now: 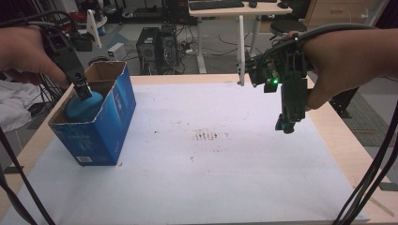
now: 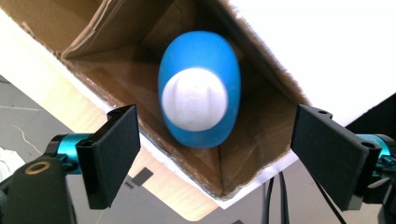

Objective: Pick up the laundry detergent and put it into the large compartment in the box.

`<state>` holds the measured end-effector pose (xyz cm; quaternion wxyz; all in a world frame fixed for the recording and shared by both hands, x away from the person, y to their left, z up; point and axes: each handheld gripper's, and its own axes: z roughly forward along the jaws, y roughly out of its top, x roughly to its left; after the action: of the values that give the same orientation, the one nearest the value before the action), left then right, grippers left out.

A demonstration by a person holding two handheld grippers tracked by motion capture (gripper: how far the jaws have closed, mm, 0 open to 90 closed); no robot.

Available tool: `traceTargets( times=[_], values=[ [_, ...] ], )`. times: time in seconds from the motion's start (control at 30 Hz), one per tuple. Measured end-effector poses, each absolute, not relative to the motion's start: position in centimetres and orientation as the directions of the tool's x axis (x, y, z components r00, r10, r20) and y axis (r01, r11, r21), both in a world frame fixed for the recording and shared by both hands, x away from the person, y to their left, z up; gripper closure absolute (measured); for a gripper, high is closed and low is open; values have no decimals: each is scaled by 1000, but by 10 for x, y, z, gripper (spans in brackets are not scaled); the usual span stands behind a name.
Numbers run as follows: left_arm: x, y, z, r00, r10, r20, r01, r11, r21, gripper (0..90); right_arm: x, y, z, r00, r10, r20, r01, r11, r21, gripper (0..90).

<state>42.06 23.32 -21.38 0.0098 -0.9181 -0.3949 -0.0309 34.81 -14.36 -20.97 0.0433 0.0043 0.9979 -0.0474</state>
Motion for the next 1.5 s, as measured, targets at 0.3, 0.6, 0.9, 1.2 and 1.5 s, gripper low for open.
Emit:
traceTargets(
  times=[0.3,0.6,0.9,1.2,1.5],
  values=[
    [416,210,-208,740,665,100,667,-745,18,44,350,-143,-211,-996,-1,-86,7,996,-87,20],
    [409,176,-210,808,582,94,582,-813,25,17,351,-146,-216,-997,3,-77,10,996,-85,20],
    [400,136,-217,887,459,42,458,-888,39,16,351,-147,-214,-997,7,-75,12,997,-76,20],
    [389,108,-222,934,358,14,357,-933,48,16,350,-148,-214,-997,15,-75,21,997,-78,20],
    [380,84,-233,964,265,-15,266,-963,44,17,348,-149,-209,-997,19,-81,25,997,-76,20]
  ],
)
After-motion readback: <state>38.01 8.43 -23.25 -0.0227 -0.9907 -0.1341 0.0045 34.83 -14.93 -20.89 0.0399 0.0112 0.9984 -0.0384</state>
